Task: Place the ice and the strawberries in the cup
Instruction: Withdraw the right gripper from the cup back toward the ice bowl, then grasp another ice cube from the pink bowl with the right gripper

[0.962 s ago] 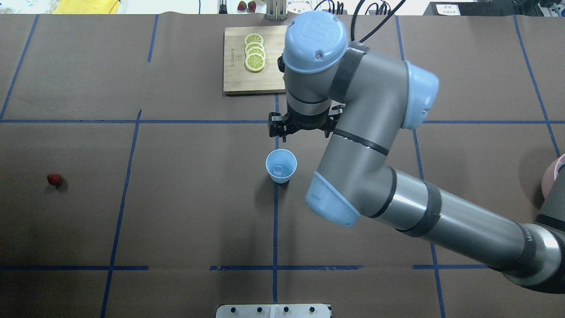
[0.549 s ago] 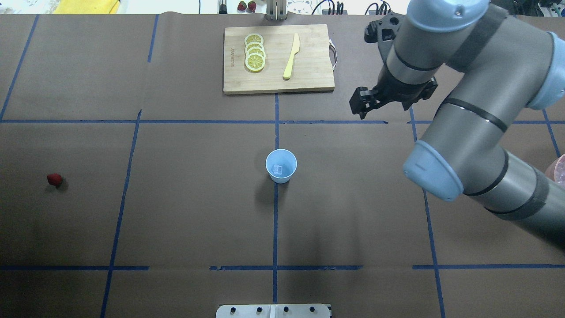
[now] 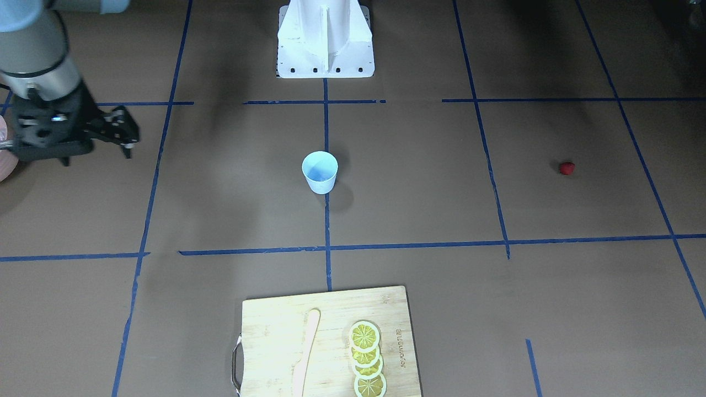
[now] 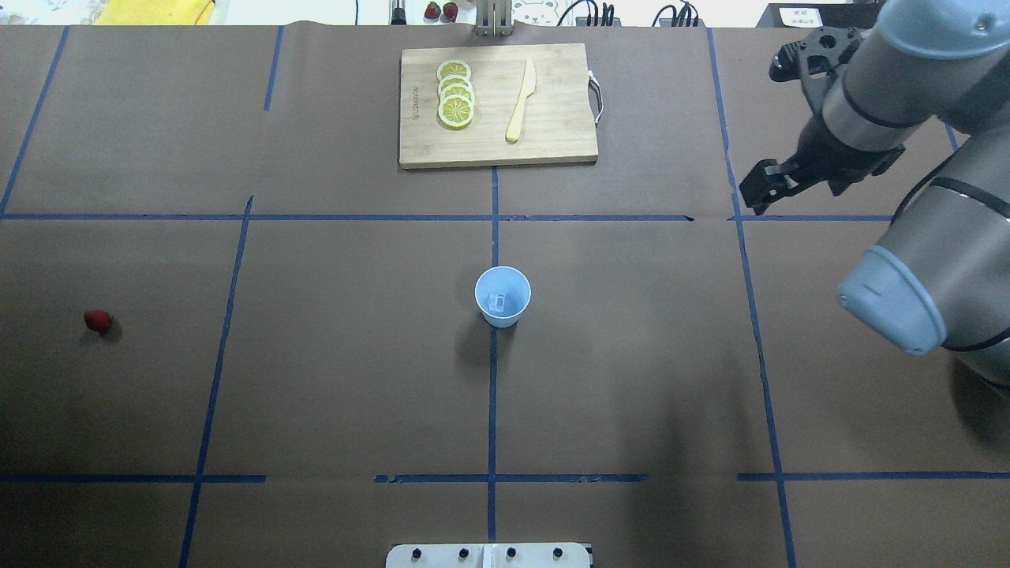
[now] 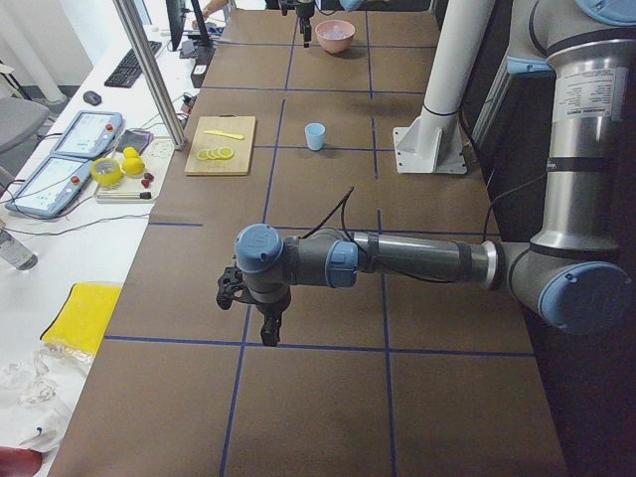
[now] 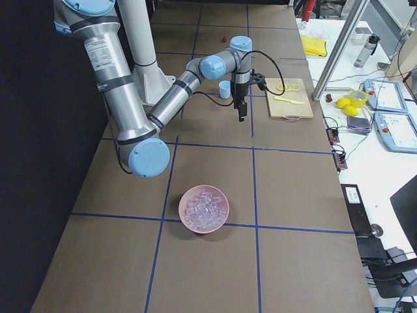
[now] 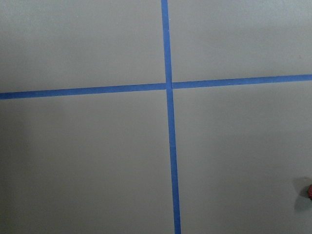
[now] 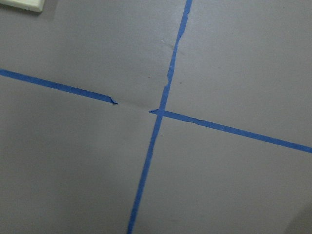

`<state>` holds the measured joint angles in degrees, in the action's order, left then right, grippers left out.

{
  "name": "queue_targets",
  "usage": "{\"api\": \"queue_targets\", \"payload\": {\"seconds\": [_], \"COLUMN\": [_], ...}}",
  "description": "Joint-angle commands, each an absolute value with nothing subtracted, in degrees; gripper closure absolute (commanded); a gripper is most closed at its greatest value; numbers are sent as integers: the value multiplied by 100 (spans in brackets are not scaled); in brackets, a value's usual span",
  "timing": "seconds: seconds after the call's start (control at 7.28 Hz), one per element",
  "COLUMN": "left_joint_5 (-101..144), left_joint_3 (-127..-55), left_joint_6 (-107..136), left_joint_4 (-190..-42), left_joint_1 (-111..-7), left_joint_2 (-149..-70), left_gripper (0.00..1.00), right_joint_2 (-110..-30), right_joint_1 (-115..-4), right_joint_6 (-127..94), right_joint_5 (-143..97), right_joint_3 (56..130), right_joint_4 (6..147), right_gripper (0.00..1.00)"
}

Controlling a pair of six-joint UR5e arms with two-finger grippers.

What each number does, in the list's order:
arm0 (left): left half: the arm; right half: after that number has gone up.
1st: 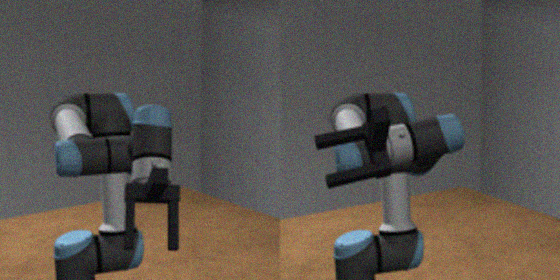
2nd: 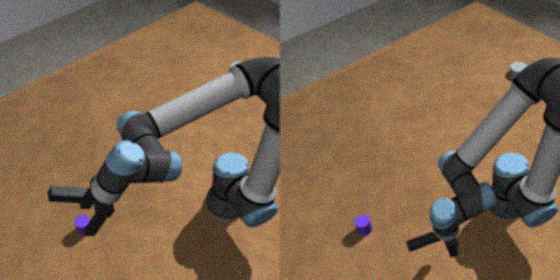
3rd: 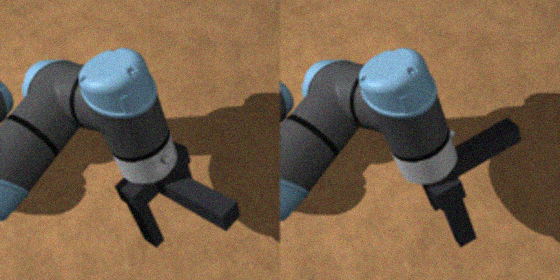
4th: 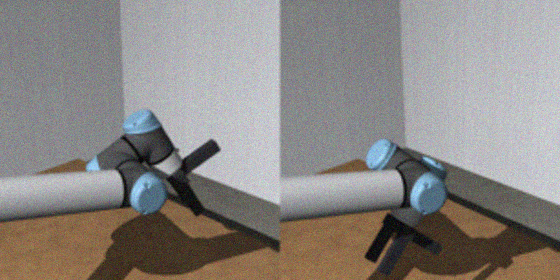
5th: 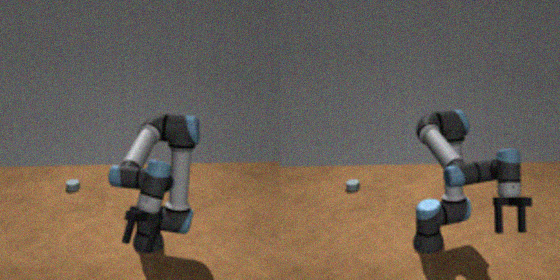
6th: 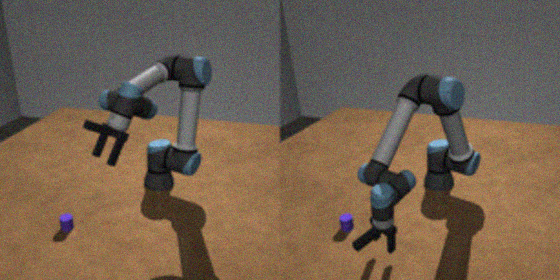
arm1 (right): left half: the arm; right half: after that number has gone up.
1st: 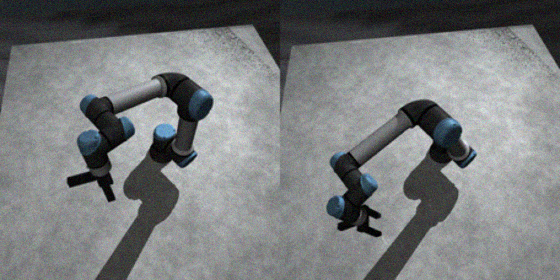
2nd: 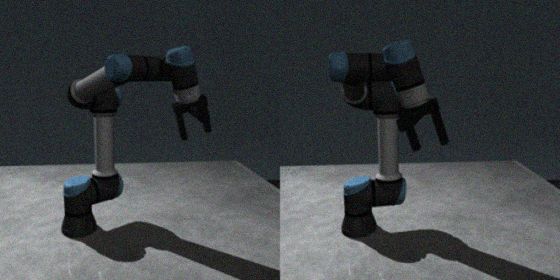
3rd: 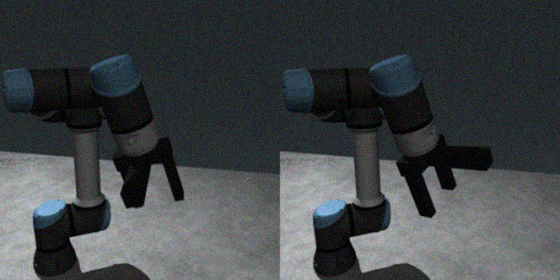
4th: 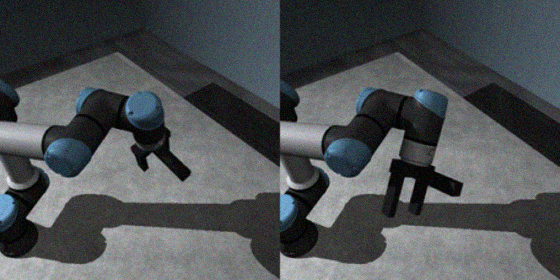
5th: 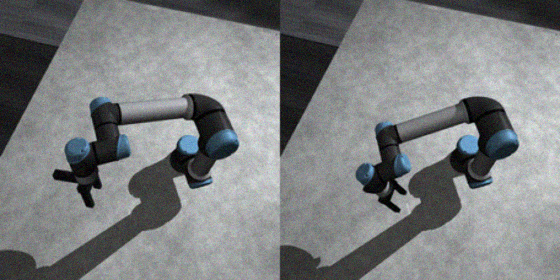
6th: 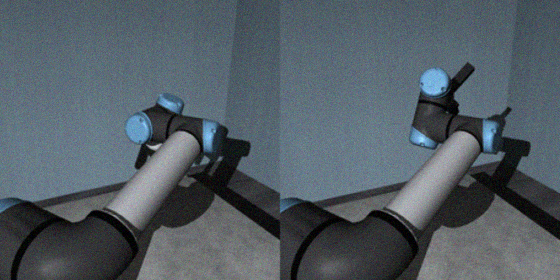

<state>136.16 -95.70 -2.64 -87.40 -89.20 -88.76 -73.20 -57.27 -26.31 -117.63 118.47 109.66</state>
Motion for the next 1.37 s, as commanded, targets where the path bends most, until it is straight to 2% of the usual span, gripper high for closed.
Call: {"api": "queue_targets", "payload": {"seconds": [0.0, 0.14, 0.27, 0.69, 0.96, 1.24], "left_joint_5": [13614, 13623, 13623, 13623, 13623, 13632], "left_joint_3": [-9763, -9904, -9957, -10089, -10099, -10151], "left_joint_6": [-238, -63, -35, -9, -9, -9], "left_joint_4": [-8728, -8728, -8710, -8719, -8719, -8719], "left_joint_1": [-8930, -8938, -8930, -8938, -8938, -8938], "left_joint_2": [-8807, -8798, -8780, -8736, -8728, -8719], "left_gripper": [0, 0, 0, 0, 0, 0], "right_joint_2": [-8720, -9450, -9857, -10588, -10828, -10802], "right_joint_1": [-6562, -6835, -6994, -7058, -7136, -7390], "right_joint_6": [-1724, -1409, -1215, -924, -678, 214], "right_joint_5": [-12486, -12768, -12927, -12868, -12867, -12893], "right_joint_3": [11918, 11892, 11822, 11786, 11769, 11323], "right_joint_4": [9755, 8955, 8556, 8141, 7946, 7937], "right_gripper": [1, 1, 1, 4, 4, 5]}}
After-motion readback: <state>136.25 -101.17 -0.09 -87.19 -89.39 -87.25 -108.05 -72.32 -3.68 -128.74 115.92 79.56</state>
